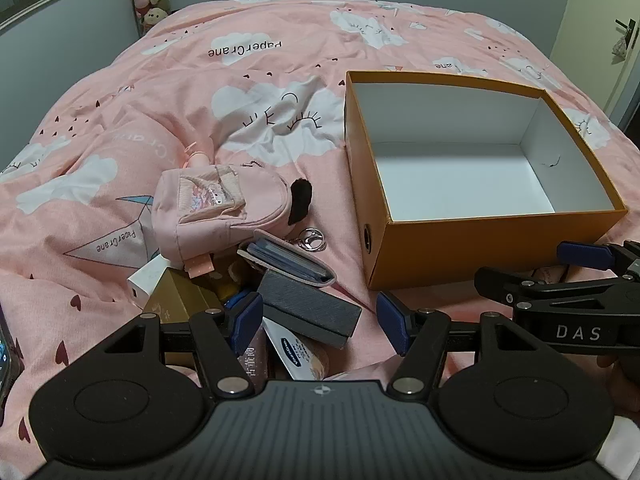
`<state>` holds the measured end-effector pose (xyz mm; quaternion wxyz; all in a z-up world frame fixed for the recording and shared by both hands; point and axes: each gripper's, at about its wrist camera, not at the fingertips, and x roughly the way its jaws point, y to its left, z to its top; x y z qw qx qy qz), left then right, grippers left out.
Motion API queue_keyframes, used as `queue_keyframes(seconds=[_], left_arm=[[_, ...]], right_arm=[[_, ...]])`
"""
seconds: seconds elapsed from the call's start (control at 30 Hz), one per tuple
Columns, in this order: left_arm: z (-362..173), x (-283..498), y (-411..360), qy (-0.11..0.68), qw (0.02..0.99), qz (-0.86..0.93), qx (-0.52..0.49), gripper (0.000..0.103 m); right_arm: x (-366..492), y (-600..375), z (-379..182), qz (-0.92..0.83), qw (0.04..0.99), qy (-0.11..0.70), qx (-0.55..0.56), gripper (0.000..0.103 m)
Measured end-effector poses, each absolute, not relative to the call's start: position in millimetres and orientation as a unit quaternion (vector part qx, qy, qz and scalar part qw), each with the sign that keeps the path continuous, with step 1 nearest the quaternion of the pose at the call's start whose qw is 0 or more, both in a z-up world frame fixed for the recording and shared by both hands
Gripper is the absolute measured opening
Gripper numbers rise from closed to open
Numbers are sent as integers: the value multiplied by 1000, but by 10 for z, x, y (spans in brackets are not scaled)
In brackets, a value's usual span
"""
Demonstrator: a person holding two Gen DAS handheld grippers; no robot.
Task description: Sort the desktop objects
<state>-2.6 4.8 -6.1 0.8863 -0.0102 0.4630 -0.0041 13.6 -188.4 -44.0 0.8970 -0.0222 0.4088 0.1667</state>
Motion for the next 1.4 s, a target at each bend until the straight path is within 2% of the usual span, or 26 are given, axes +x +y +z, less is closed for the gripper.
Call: queue_keyframes(seconds=[0.97,1.0,1.1,1.17,1.23,1.3,1.4], left_arm=[[-38,-28,92,457,889,-5,-26,74],[-24,-28,115,455,890,-5,-30,71],[30,-21,226,452,891,-4,-50,63],[78,-17,327,451,890,-6,-67,56],[131,-6,410,452,889,-6,-76,50],[180,2,482,454,888,-4,-72,39],[218,10,578,461,886,7,-59,32]], right_arm=[[150,-1869,-435,173,894,413,-29,101],[150,-1865,-428,176,894,411,-30,100],[169,-1858,-366,192,894,404,-32,88],[195,-1839,-314,203,893,400,-39,76],[225,-1811,-267,218,890,399,-42,70],[239,-1774,-223,243,883,398,-49,62],[222,-1655,-140,288,872,390,-70,51]])
